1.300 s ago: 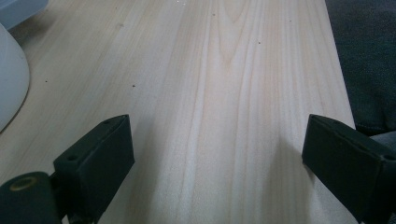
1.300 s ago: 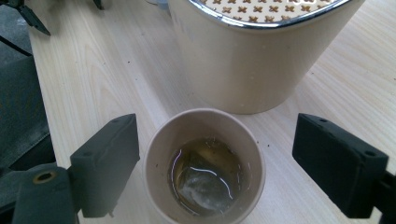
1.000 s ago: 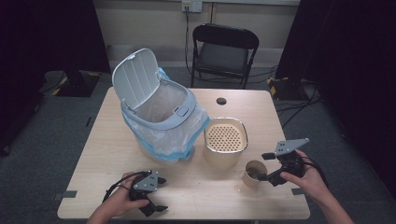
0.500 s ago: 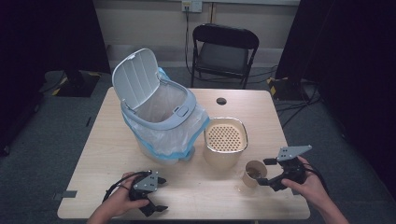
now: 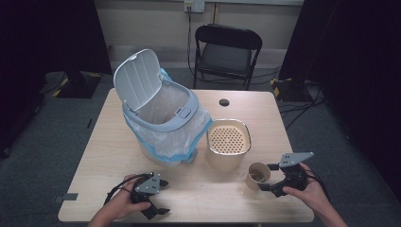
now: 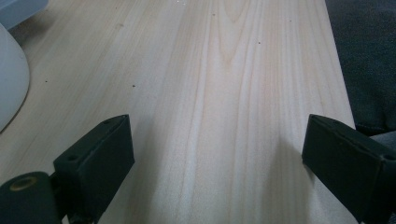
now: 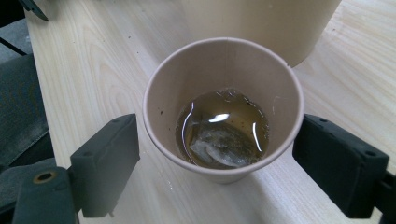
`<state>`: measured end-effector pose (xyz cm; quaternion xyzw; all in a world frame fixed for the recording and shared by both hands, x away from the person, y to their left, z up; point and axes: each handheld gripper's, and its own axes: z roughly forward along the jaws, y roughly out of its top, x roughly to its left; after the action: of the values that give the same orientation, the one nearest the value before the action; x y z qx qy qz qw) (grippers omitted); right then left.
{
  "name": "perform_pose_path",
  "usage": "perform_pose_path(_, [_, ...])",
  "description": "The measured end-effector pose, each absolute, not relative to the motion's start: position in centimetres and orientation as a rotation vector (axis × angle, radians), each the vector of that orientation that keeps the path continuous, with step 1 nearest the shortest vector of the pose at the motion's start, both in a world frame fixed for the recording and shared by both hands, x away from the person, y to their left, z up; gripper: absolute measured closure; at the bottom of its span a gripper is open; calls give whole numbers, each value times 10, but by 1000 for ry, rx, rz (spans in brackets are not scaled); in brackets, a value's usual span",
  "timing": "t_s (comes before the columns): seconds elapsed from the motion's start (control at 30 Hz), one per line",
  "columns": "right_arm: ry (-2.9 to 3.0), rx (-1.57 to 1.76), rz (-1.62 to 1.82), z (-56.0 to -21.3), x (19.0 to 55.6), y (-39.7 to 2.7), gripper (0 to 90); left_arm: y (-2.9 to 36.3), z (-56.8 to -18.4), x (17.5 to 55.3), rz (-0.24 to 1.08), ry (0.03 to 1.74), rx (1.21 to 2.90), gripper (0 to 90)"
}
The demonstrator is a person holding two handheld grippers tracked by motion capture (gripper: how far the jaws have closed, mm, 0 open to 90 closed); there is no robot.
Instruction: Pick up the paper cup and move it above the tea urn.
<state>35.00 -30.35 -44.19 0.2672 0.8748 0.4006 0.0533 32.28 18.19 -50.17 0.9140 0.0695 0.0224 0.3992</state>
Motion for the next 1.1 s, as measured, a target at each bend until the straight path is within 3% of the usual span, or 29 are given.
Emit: perform_pose_path(1.1, [2642, 827, 1264, -476, 362, -288, 219, 182, -502, 323, 56, 177, 2316, 84])
